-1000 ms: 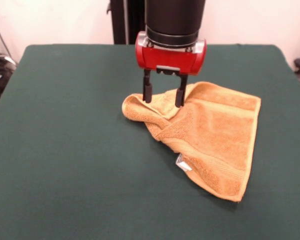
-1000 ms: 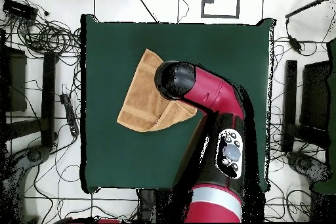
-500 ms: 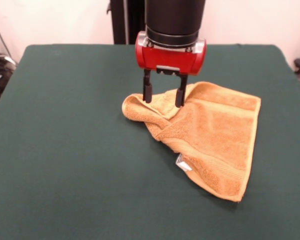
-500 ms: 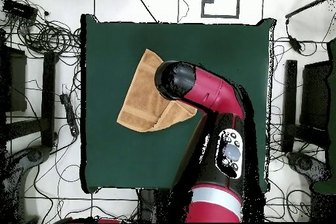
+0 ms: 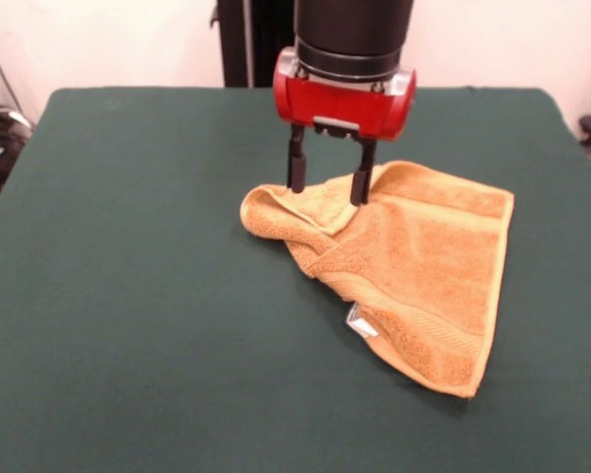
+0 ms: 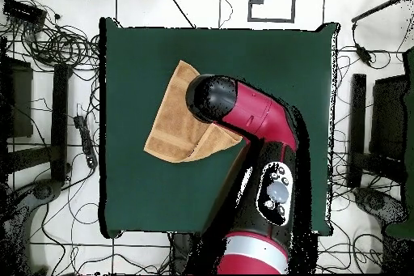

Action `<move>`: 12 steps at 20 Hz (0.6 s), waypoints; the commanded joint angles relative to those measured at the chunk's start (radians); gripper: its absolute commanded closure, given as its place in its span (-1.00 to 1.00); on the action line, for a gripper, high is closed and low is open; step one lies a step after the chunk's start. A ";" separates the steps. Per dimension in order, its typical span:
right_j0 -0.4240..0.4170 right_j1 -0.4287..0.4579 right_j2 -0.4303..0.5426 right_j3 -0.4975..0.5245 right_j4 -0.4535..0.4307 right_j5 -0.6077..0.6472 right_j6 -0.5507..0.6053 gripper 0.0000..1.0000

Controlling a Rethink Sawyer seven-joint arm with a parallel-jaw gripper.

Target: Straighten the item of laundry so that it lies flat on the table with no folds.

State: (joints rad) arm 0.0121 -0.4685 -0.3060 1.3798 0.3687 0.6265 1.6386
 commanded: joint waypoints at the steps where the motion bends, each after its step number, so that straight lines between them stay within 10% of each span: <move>1: 0.044 0.078 0.018 0.099 0.073 -0.042 0.403 -1.00; 12: 0.005 0.096 0.035 0.087 0.111 -0.046 0.501 -1.00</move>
State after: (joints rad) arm 0.0162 -0.4689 -0.3173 1.3850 0.4239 0.5980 1.8339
